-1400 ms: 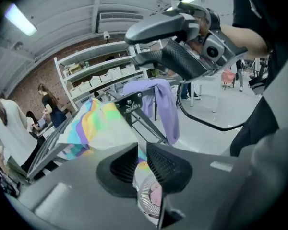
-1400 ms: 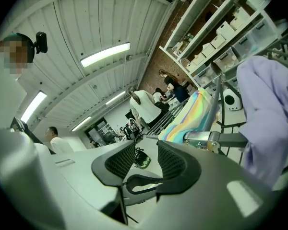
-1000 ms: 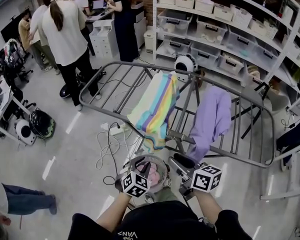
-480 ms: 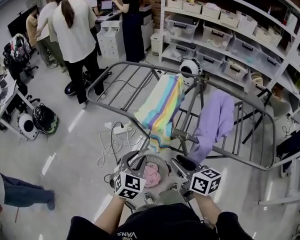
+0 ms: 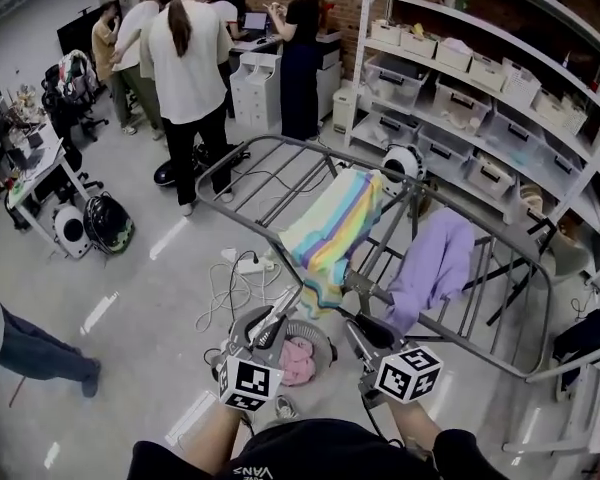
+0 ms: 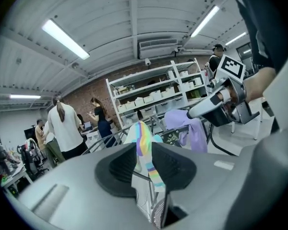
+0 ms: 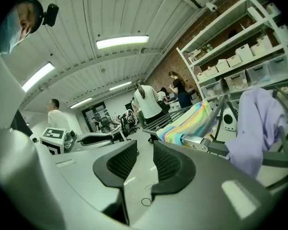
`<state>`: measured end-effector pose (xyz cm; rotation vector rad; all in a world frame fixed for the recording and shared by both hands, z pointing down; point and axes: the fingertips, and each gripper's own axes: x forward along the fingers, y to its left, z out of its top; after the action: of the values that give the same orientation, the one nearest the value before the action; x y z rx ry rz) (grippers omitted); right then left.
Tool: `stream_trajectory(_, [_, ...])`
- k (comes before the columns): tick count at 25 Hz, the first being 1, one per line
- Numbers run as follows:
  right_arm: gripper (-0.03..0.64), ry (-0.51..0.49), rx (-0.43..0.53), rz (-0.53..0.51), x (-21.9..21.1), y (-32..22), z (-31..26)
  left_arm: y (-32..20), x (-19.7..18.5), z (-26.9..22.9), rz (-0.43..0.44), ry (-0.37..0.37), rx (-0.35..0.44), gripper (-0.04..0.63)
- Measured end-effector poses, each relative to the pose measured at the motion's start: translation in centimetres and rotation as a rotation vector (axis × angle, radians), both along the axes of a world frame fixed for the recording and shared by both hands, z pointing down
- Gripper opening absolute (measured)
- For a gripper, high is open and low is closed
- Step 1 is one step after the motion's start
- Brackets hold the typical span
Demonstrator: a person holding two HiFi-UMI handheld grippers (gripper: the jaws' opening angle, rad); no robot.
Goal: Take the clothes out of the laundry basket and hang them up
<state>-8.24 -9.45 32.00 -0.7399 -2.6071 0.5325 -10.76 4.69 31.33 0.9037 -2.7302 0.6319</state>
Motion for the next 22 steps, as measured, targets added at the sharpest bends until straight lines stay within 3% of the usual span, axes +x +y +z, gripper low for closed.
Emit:
stream_trajectory(7, [0.01,-0.04,0.049,-0.018,2.4,-3.2,-1.1,-1.6,3.3,-0.8,-0.079,-0.005,0.044,0.087])
stream_trajectory(14, [0.005,-0.038,0.082,-0.07,5.0,-4.9,-0.7,-3.4,7.0,-0.2,-0.12,0.026,0.036,0.003])
stream_trajectory(22, [0.005,-0.064,0.115,-0.125,7.1,-5.3,-0.9,-4.2,10.6,0.4,-0.162,0.05,0.048,0.002])
